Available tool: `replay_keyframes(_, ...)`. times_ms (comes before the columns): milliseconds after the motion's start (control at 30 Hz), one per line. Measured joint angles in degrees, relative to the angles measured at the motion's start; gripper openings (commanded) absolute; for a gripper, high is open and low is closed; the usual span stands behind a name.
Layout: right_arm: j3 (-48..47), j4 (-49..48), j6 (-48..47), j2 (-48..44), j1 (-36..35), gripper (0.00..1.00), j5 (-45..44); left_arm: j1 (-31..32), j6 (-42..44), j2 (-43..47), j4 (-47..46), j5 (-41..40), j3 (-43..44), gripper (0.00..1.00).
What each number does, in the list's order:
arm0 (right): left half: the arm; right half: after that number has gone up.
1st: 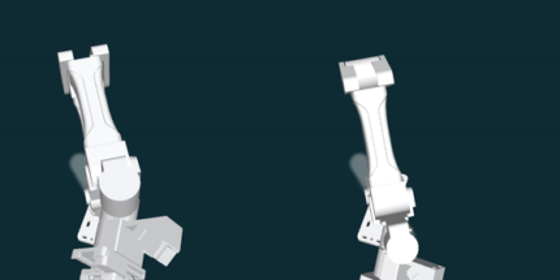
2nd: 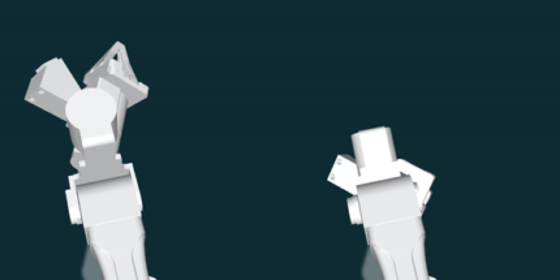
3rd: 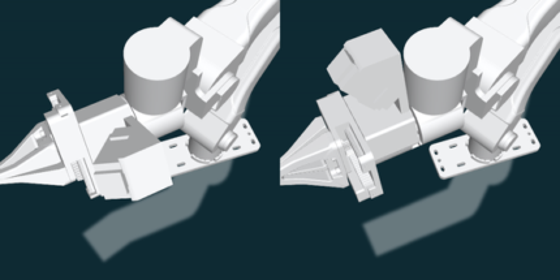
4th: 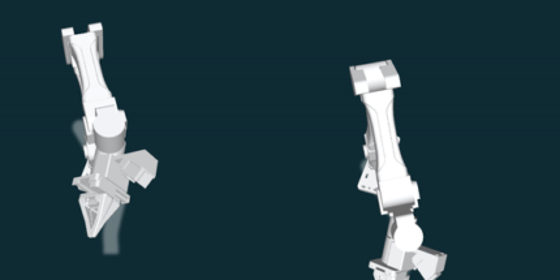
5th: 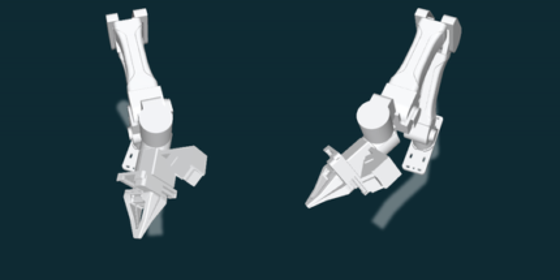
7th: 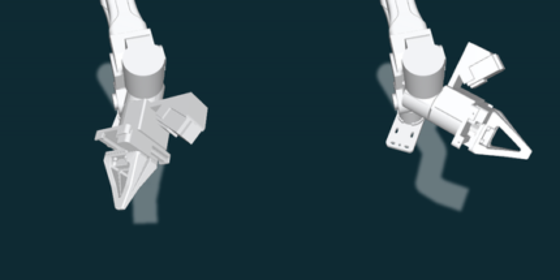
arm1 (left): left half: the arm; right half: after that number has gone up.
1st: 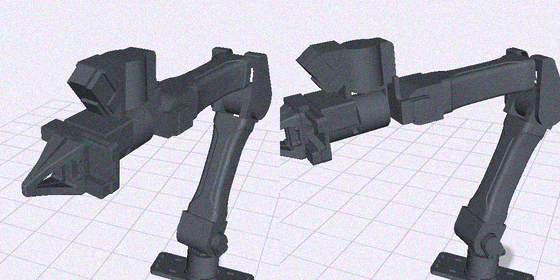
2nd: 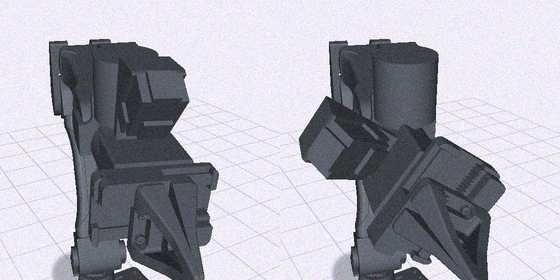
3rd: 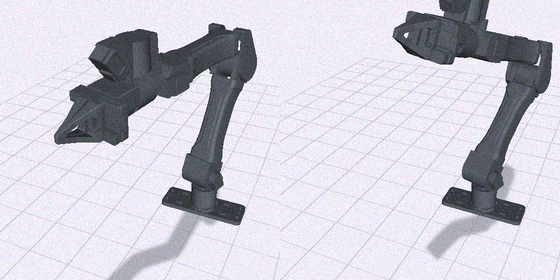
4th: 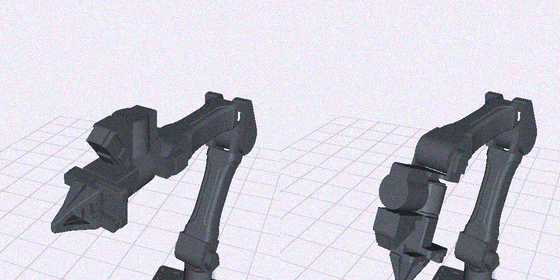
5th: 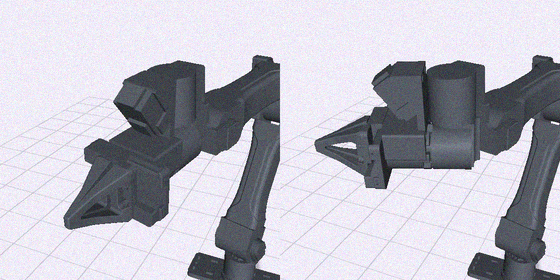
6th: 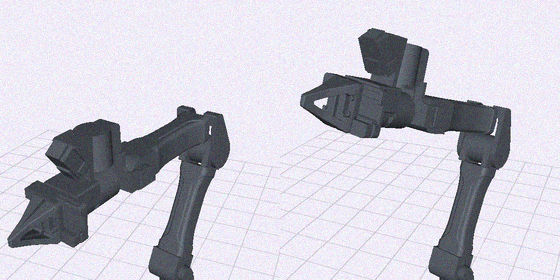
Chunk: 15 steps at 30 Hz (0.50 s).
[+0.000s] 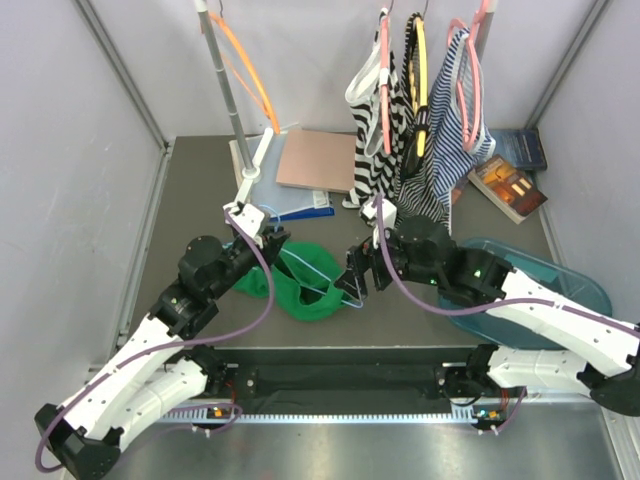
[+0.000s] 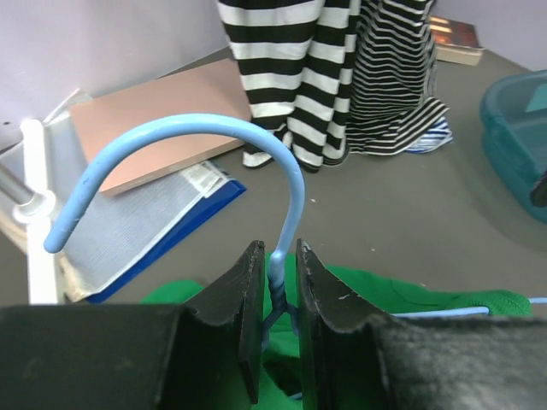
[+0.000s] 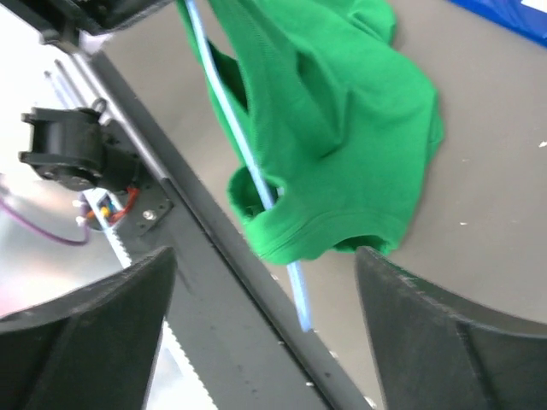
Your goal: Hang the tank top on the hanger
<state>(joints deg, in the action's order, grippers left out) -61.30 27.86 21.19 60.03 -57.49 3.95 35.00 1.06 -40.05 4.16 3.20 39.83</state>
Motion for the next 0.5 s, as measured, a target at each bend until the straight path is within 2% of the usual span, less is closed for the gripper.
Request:
replay_keyframes(100, 0.35, 1.03, -2.64, 0.2, 0.02, 0.71, -0.96, -0.11, -1.01, 0.02, -0.33, 2.23, 0.0, 0.0)
replay_keyframes(367, 4.74, 0.52, -6.58, 1.68, -0.66, 0.65, -0.22, -0.61, -2.38, -0.31, -0.74, 7.04, 0.0, 0.0)
replay_keyframes(500, 5.92, -0.42, -7.74, 2.45, -1.07, 0.58, 1.36, -1.01, -2.75, -0.98, -0.72, 8.9, 0.0, 0.0)
